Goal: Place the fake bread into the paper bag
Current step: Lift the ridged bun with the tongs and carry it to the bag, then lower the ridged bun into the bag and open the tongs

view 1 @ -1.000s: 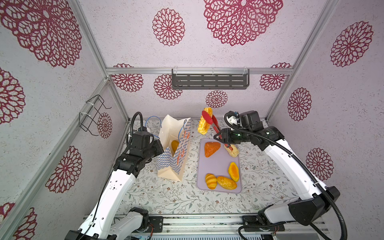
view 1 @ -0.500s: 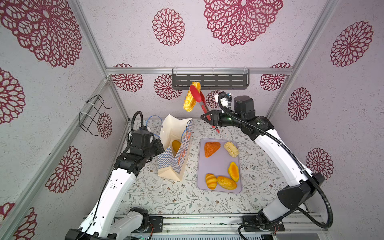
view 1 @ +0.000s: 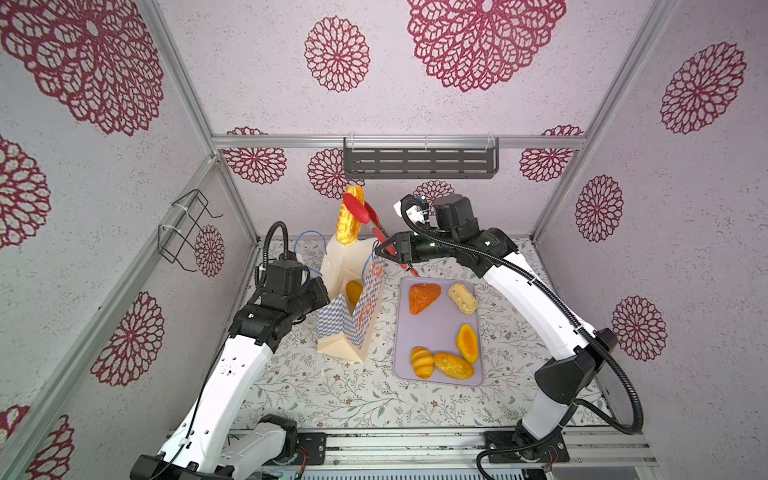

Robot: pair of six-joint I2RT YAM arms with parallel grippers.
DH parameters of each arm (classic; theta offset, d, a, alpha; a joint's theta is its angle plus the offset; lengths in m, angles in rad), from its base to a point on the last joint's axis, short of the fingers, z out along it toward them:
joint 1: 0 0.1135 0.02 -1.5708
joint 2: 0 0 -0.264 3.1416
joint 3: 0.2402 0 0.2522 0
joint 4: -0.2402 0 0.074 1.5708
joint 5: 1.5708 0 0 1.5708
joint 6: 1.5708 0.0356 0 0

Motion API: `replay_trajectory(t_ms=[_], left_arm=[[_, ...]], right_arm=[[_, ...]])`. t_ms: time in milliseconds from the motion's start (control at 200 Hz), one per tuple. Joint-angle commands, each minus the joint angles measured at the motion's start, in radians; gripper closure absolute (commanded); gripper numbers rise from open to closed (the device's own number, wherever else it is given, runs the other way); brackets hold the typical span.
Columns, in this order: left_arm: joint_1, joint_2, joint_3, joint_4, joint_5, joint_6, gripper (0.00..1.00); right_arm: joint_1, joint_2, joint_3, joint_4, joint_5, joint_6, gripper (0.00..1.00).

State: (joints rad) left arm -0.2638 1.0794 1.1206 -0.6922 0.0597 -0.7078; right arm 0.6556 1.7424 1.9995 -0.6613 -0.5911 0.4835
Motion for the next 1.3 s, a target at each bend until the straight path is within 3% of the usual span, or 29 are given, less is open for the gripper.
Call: replay_trajectory(t_ms=[0, 260, 635, 981, 1136, 1291], left_arm=[[-0.009, -0.001, 0.035, 0.055, 0.002, -0.001, 1.00], [-0.009, 0.012, 0.047, 0.056, 0.004, 0.004, 1.00], [-0.013, 0.022, 0.048, 0.063, 0.005, 0.000, 1.00], [-0.015, 0.014, 0.035, 0.069, -0.010, -0.001, 1.00], [-0.015, 0.016, 0.019, 0.088, -0.009, -0.007, 1.00], [-0.014, 0.019, -0.003, 0.124, 0.008, -0.019, 1.00]], right_arm=[[0.001, -0.016, 0.033, -0.079, -0.012, -0.091, 0.58], [0.012, -0.030, -0.021, -0.164, 0.013, -0.141, 0.54], [0.019, -0.030, -0.038, -0.121, 0.003, -0.127, 0.42], [0.012, -0.068, -0.041, -0.093, 0.106, -0.107, 0.45], [-0.043, -0.157, -0.087, -0.081, 0.155, -0.087, 0.46], [-0.169, -0.304, -0.230, -0.051, 0.149, -0.046, 0.46]])
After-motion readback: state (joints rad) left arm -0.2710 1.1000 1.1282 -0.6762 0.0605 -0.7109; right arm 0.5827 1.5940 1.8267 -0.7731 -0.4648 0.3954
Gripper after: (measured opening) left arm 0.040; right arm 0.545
